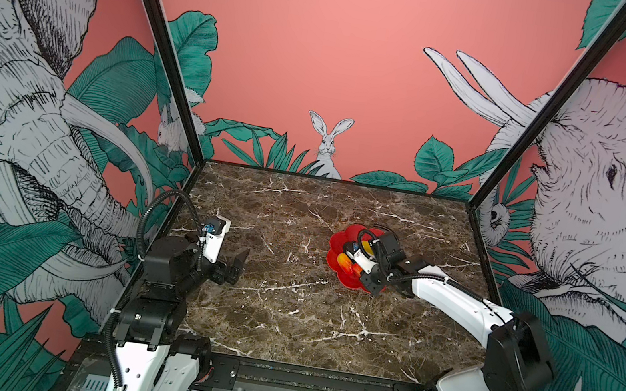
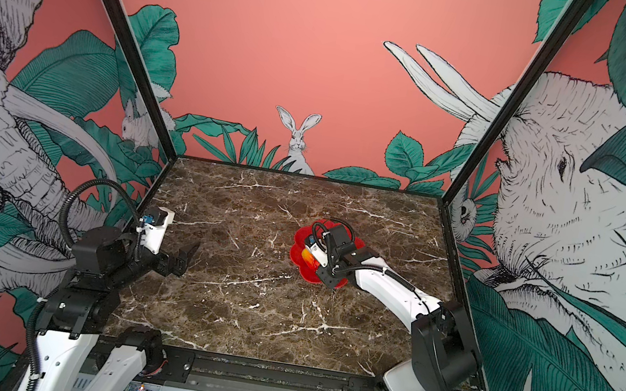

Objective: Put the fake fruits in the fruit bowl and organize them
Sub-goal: 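Carry the second mango with the right gripper into the bowl and release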

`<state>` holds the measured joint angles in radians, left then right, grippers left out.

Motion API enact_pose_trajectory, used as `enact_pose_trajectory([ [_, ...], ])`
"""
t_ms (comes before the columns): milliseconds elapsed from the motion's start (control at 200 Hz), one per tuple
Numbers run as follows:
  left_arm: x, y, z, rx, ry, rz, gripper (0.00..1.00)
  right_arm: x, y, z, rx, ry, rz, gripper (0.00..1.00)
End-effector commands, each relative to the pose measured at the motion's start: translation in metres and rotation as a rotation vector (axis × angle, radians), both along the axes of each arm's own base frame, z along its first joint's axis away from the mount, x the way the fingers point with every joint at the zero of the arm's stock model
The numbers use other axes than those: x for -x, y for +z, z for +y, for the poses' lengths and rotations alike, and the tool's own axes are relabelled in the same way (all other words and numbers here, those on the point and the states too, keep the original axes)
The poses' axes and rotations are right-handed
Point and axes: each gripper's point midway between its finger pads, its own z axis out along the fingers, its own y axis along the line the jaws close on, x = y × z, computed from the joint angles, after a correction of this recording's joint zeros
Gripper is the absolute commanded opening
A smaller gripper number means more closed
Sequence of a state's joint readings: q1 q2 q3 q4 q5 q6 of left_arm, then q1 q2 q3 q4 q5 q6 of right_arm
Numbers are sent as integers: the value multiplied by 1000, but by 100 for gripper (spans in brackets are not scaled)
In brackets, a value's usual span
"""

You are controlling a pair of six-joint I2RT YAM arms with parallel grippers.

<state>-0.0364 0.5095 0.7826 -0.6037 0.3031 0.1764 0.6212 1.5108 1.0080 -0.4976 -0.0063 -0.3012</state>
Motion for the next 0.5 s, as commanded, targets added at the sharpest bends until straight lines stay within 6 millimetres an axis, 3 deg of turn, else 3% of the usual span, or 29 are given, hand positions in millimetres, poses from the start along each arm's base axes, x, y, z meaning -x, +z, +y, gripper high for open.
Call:
enact_pose_trajectory([
  [0, 1, 7, -1, 5, -7, -17, 100, -6, -5, 1, 6, -8, -6, 0],
  [300, 2, 7, -1, 5, -6, -17, 100, -8, -10, -2, 23, -30, -3, 0],
  [495, 2, 7, -1, 5, -5, -18, 100, -6, -8, -3, 30, -36, 9, 16],
])
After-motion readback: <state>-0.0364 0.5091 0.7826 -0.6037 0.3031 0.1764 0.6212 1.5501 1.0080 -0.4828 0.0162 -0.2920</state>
